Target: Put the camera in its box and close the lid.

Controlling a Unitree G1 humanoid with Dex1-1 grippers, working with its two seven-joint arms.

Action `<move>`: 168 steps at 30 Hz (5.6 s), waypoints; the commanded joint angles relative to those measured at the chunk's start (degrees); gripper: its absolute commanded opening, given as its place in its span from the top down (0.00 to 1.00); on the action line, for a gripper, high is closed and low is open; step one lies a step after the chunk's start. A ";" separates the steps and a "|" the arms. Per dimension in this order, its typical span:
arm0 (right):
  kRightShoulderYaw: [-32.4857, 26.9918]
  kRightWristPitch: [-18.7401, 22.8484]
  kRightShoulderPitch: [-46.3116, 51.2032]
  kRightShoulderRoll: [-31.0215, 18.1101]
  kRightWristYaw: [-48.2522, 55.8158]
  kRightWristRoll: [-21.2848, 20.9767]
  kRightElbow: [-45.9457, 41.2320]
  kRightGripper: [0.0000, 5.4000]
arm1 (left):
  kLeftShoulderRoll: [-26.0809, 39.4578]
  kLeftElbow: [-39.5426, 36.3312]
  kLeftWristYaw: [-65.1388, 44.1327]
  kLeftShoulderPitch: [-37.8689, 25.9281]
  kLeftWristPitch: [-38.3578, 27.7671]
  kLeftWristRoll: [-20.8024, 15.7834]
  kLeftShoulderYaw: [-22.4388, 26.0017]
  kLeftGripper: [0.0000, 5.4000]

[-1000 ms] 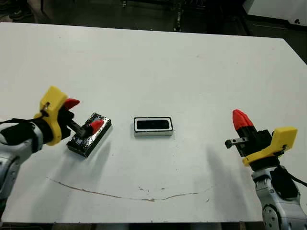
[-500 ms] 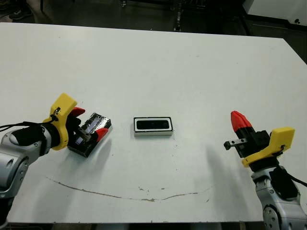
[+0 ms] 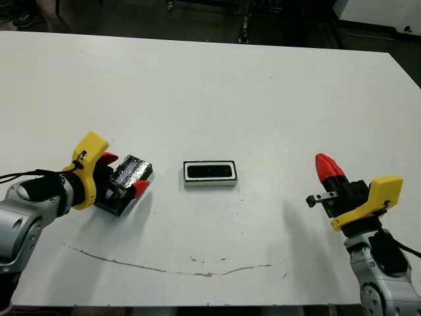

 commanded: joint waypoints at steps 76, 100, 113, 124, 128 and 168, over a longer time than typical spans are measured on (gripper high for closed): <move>-0.04 0.05 0.14 -1.27 -1.17 0.87 0.23 1.00 | -8.23 32.64 -22.95 -21.19 -26.50 1.43 -8.91 0.41; 0.18 -0.26 0.76 -1.11 -1.34 0.62 0.40 1.00 | -11.81 48.95 -43.16 -31.03 -27.93 5.44 -15.52 0.41; 0.11 -0.33 1.08 -1.04 -1.11 1.02 0.39 1.00 | -13.89 46.70 -45.20 -30.21 -23.77 5.01 -16.53 0.41; 0.16 -0.11 1.22 -0.86 -1.75 0.72 0.17 1.00 | -18.03 43.47 -37.71 -26.14 -33.02 9.75 -19.71 0.41; -0.18 0.35 1.17 -1.00 -1.62 1.31 0.12 1.00 | -18.15 39.78 -34.08 -24.03 -36.22 12.61 -21.61 0.41; -0.92 0.93 0.96 -1.11 -1.53 2.61 0.22 1.00 | -34.86 74.42 -38.39 -36.92 -43.78 14.87 -21.16 0.41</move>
